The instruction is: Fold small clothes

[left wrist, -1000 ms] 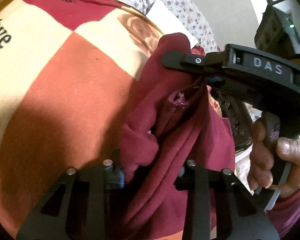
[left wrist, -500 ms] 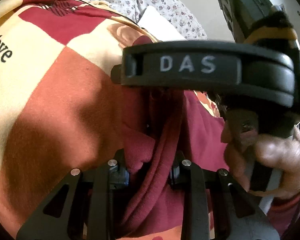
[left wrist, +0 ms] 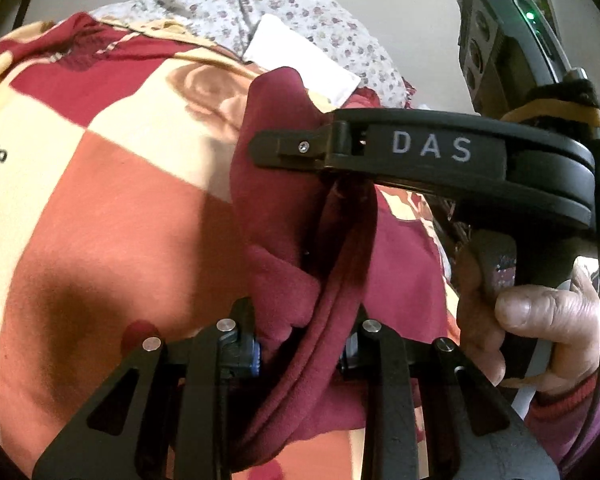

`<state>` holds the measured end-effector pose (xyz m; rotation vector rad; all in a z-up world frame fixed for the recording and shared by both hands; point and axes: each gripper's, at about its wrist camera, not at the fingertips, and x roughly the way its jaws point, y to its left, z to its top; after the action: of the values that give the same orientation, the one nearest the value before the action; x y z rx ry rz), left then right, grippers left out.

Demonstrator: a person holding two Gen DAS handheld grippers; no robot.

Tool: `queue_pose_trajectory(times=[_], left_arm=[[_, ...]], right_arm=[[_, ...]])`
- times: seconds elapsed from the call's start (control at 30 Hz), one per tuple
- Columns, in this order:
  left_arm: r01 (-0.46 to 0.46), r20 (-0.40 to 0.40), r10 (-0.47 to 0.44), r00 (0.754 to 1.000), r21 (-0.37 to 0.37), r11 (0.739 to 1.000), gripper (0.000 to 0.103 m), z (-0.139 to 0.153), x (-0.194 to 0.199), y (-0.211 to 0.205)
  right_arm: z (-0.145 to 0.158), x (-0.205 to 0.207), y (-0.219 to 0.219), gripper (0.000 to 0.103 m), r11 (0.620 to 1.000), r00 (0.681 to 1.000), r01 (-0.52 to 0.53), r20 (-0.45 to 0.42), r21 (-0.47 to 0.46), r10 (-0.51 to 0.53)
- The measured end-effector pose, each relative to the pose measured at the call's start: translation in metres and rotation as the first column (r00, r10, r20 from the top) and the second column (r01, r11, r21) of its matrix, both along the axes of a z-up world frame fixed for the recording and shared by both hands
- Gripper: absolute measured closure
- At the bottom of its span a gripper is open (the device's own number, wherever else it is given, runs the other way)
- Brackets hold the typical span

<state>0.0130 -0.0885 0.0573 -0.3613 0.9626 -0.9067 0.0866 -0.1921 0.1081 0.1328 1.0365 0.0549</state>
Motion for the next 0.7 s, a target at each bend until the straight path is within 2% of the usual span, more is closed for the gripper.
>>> queue_pose_trajectory(times=[0.2,0.43,0.7], left_arm=[[0.047,0.036,-0.047,0.998,0.011,0.999,0.079,0.023,-0.02,-0.02],[0.123,0.084,-0.126,0.988,0.04,0.992,0.079,0.044,-0.044,-0.067],[0.214,0.114,-0.225,0.968,0.096,0.972,0.079,0.056,-0.078,-0.133]], right_arm=[[0.027,-0.03,-0.021,0.079,1.0,0.999,0.011,0.051,0.018,-0.012],[0.052,-0.081,-0.068,0.081,0.996,0.992,0.071,0.104,0.044,-0.075],[0.055,-0.136,-0.143,0.082,0.976,0.97,0.194,0.126,0.101,-0.206]])
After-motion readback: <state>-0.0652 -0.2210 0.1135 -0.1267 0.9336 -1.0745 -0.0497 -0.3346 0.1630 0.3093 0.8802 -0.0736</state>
